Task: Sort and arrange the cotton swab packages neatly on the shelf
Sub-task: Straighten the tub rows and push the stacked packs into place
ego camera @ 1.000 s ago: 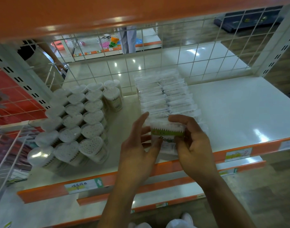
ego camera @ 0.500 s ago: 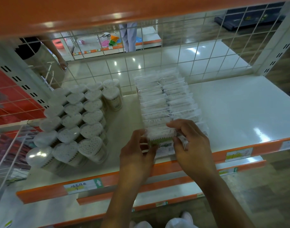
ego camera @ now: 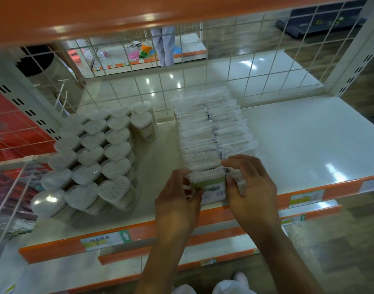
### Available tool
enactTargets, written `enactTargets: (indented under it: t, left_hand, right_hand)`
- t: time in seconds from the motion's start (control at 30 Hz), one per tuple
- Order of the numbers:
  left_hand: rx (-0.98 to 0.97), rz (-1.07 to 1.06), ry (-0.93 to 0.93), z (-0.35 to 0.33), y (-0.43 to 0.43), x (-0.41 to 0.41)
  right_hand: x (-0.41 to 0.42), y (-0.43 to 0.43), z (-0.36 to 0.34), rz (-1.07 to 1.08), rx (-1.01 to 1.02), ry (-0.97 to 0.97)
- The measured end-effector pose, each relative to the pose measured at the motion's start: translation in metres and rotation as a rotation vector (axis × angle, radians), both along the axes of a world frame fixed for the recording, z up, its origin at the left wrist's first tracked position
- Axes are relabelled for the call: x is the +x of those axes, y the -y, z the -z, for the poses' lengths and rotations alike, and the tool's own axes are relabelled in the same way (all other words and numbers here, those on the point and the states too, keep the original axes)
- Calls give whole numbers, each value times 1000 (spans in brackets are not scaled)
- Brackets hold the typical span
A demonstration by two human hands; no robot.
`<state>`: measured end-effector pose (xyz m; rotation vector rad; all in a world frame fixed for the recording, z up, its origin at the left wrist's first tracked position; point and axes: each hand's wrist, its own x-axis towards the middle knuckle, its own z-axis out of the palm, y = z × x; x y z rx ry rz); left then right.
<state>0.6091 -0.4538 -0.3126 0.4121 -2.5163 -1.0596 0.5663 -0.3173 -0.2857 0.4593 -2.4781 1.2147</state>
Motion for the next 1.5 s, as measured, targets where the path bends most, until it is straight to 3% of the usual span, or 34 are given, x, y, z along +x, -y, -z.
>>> enactTargets:
  t: [0.2,0.53,0.83,1.03,1.23,1.5]
  left_hand:
    - [-59,-7,13,0,-1,-1]
    - [-169,-28,-15,-2,-5,1]
    - [-182,-87,-27,-4,-5,3]
    - [-219,-152,-159,-15,-7,3]
    - [-181,-120,-269,-23,-14,0]
    - [-22,5,-265,-30,-38,-6]
  right_hand:
    - [4,-4,3,126,-65,115]
    - [0,-2,30,239,71,211]
    - [-3,-12,33,229,-40,179]
    - [-2,-18,17,222,-147,198]
    - [-4,-31,1,169,-333,199]
    - [-5,-37,-11,-109,-526,113]
